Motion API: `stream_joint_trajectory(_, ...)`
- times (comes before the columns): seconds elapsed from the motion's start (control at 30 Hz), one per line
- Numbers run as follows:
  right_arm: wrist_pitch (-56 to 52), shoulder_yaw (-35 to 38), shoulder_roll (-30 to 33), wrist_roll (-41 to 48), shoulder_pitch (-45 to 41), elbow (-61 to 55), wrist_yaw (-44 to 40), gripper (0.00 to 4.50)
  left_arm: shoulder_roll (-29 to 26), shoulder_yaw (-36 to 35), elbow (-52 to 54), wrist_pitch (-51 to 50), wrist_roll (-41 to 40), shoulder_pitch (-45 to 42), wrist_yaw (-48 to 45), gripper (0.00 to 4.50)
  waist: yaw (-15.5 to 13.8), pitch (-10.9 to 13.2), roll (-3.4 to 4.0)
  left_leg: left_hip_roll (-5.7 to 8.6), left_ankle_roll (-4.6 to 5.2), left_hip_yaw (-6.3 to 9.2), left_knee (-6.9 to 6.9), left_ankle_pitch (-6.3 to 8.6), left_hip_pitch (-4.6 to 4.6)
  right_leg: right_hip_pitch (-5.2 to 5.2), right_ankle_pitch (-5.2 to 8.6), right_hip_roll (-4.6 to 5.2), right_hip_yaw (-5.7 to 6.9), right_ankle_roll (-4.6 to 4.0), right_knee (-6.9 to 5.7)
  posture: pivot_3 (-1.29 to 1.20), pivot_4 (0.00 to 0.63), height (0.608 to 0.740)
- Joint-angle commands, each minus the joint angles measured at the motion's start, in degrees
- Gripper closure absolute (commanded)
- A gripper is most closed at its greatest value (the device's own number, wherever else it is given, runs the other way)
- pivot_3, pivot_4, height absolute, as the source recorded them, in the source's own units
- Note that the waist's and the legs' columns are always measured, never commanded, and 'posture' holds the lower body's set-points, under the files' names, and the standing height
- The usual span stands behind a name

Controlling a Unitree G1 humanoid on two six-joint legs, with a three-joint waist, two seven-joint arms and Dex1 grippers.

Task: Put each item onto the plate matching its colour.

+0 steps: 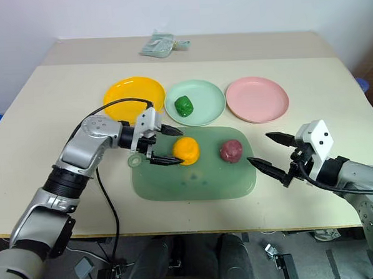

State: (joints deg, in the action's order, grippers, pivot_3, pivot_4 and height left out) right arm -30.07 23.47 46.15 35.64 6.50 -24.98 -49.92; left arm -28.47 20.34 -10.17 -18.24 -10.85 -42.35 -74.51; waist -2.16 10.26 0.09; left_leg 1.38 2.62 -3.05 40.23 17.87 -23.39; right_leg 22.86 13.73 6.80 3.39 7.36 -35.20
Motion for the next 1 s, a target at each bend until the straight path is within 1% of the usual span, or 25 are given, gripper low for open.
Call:
stream_joint_trajectory(0.03, 2.0, 0.9, -0.4, -0.4, 0.5, -0.7, -0.2, 0.0, -0.4, 2.3, -0.2, 2.7, 3.9, -0.1, 0.7, 0.28, 0.0, 0.0, 0.0, 0.0, 0.0, -0.01, -0.01, 0.0, 0.0, 0.0, 0.0, 0.0, 0.0, 0.0, 0.0, 0.0, 0.15, 0.74)
stream_joint_trajectory(0.1, 2.4, 0.9, -0.7, -0.5, 0.8, -0.9, -0.2, 0.0, 0.7, 1.3, -0.8, 2.0, 3.5, -0.2, 2.1, 0.91, 0.0, 0.0, 0.0, 0.0, 0.0, -0.01, -0.01, 0.0, 0.0, 0.0, 0.0, 0.0, 0.0, 0.0, 0.0, 0.0, 0.15, 0.74)
stream_joint_trajectory(0.13, 2.5, 0.9, -0.8, -0.5, 1.0, -0.9, -0.1, 0.0, 1.1, 0.8, -0.7, 1.5, 3.1, -0.2, 2.5, 1.31, -0.1, 0.0, 0.0, 0.0, 0.01, -0.01, -0.01, 0.0, 0.01, -0.01, 0.0, 0.0, 0.0, 0.0, 0.0, 0.0, 0.15, 0.74)
stream_joint_trajectory(0.17, 2.6, 1.0, -0.8, -0.5, 1.1, -1.0, -0.2, 0.0, 1.1, 0.3, -0.4, 1.3, 2.8, -0.1, 2.8, 1.53, -0.2, 0.0, 0.0, 0.0, 0.01, 0.0, 0.0, 0.0, 0.0, -0.01, 0.0, 0.0, 0.0, 0.0, 0.0, 0.0, 0.15, 0.74)
stream_joint_trajectory(0.23, 2.7, 0.9, -0.9, -0.4, 1.3, -1.0, -0.2, 0.0, 1.1, -1.1, 0.0, 1.4, 2.4, 0.2, 4.0, 1.57, -0.1, 0.0, 0.0, 0.0, 0.02, 0.01, 0.01, 0.0, -0.01, -0.01, 0.0, 0.0, 0.0, 0.0, 0.0, 0.0, 0.15, 0.74)
stream_joint_trajectory(0.3, 2.8, 0.7, -1.0, -0.3, 1.3, -1.4, -0.1, 0.0, 1.7, -5.0, 0.1, -0.3, -0.3, 0.2, 6.3, 1.57, 0.0, 0.0, 0.0, 0.0, 0.02, 0.01, 0.01, 0.0, -0.01, 0.01, 0.0, 0.0, -0.01, 0.0, -0.01, 0.0, 0.15, 0.74)
stream_joint_trajectory(0.37, 2.4, -0.3, -1.2, 0.4, 0.4, -2.6, 0.4, 0.0, 3.2, -14.5, -3.0, -1.8, -2.5, -1.4, 17.4, 1.57, 0.0, 0.0, 0.0, -0.02, 0.01, 0.01, 0.01, 0.0, -0.01, 0.02, 0.0, 0.0, -0.01, 0.0, -0.02, 0.0, 0.15, 0.74)
stream_joint_trajectory(0.43, 1.8, -1.1, -1.4, 1.3, -0.6, -3.8, 0.8, 0.0, 3.1, -18.8, -6.2, -0.3, -0.4, -2.6, 26.3, 1.57, 0.1, 0.0, -0.03, -0.04, 0.0, 0.05, 0.01, -0.01, -0.01, 0.03, 0.0, 0.0, -0.02, 0.01, -0.03, 0.0, 0.15, 0.74)
stream_joint_trajectory(0.57, 0.6, -5.4, -2.6, 2.5, -3.2, -6.2, 1.7, 0.0, 3.0, -20.7, -17.7, -1.1, 4.3, -6.2, 38.1, 1.57, 0.1, 0.0, -0.01, -0.02, -0.02, 0.05, -0.01, -0.02, 0.0, 0.06, 0.0, -0.02, 0.0, 0.01, -0.05, 0.0, 0.15, 0.74)
stream_joint_trajectory(0.67, 0.2, -9.1, -4.2, 2.4, -5.8, -6.7, 2.8, 0.0, 4.2, -21.1, -25.9, 1.6, 5.0, -9.2, 40.1, 1.57, -0.3, 0.0, -0.04, 0.04, -0.01, 0.04, 0.0, -0.01, -0.01, 0.02, -0.01, 0.0, 0.02, 0.03, -0.05, 0.0, 0.15, 0.74)
stream_joint_trajectory(0.73, -0.1, -10.7, -5.0, 2.3, -7.1, -7.0, 3.6, 0.0, 4.7, -20.9, -30.2, 2.7, 5.7, -11.0, 40.6, 0.55, -0.3, 0.0, -0.08, 0.06, 0.01, 0.06, 0.02, -0.01, -0.04, -0.01, -0.01, 0.0, 0.04, 0.03, -0.07, 0.0, 0.15, 0.74)
stream_joint_trajectory(0.77, -0.2, -11.2, -5.3, 2.3, -7.5, -7.3, 3.9, 0.0, 4.8, -20.7, -32.1, 3.4, 6.3, -11.9, 41.0, 0.12, -0.4, 0.0, -0.1, 0.07, 0.01, 0.07, 0.03, -0.01, -0.08, -0.01, -0.01, 0.0, 0.05, 0.03, -0.09, 0.0, 0.15, 0.74)
stream_joint_trajectory(0.8, -0.4, -11.5, -5.4, 2.3, -7.7, -7.6, 4.3, 0.0, 4.8, -20.5, -33.6, 4.2, 6.9, -12.7, 41.3, 0.05, -0.3, 0.0, -0.14, 0.08, 0.01, 0.07, 0.04, 0.0, -0.09, -0.01, -0.02, 0.01, 0.06, 0.03, -0.09, 0.0, 0.15, 0.74)
stream_joint_trajectory(0.93, -1.2, -12.1, -5.5, 2.5, -8.7, -8.5, 5.9, 0.0, 5.1, -20.8, -37.8, 5.8, 7.6, -15.3, 43.1, 0.05, 0.0, 0.0, -0.14, 0.05, 0.0, 0.05, 0.02, -0.01, -0.09, 0.02, -0.02, -0.01, 0.07, 0.04, -0.09, 0.0, 0.15, 0.74)
stream_joint_trajectory(1.0, -2.4, -13.2, -4.8, 1.2, -9.1, -8.9, 7.3, 0.0, 4.8, -21.3, -36.9, 8.6, 7.0, -15.1, 41.9, 0.05, 0.1, 0.0, -0.13, 0.04, -0.01, 0.04, 0.0, -0.01, -0.09, 0.03, -0.01, -0.01, 0.07, 0.04, -0.09, 0.0, 0.15, 0.74)
